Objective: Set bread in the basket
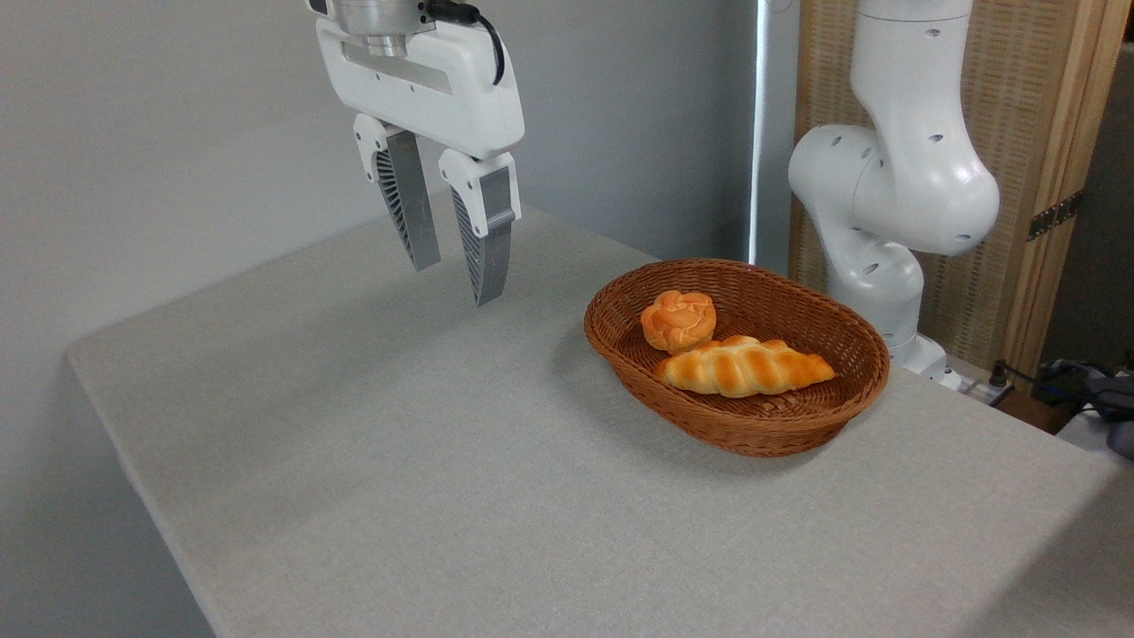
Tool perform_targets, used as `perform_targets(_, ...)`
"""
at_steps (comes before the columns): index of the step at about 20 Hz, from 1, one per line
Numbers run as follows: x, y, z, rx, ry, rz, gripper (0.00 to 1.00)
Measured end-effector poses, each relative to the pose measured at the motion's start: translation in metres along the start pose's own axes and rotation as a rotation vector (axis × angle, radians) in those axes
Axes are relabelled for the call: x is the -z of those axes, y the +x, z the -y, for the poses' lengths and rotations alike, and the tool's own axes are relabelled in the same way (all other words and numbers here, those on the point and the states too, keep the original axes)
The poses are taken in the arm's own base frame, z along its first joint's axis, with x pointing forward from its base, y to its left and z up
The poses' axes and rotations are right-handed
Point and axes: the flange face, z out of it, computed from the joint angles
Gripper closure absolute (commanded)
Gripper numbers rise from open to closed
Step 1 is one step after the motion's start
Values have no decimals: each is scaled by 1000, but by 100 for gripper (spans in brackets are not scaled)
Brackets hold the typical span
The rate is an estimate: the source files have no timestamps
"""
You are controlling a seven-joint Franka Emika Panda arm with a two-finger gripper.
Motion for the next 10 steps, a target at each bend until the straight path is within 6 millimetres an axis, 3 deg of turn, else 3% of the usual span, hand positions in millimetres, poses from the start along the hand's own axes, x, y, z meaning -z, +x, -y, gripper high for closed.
perform_targets(10,-2,-2,-1,-45,-12,15,0)
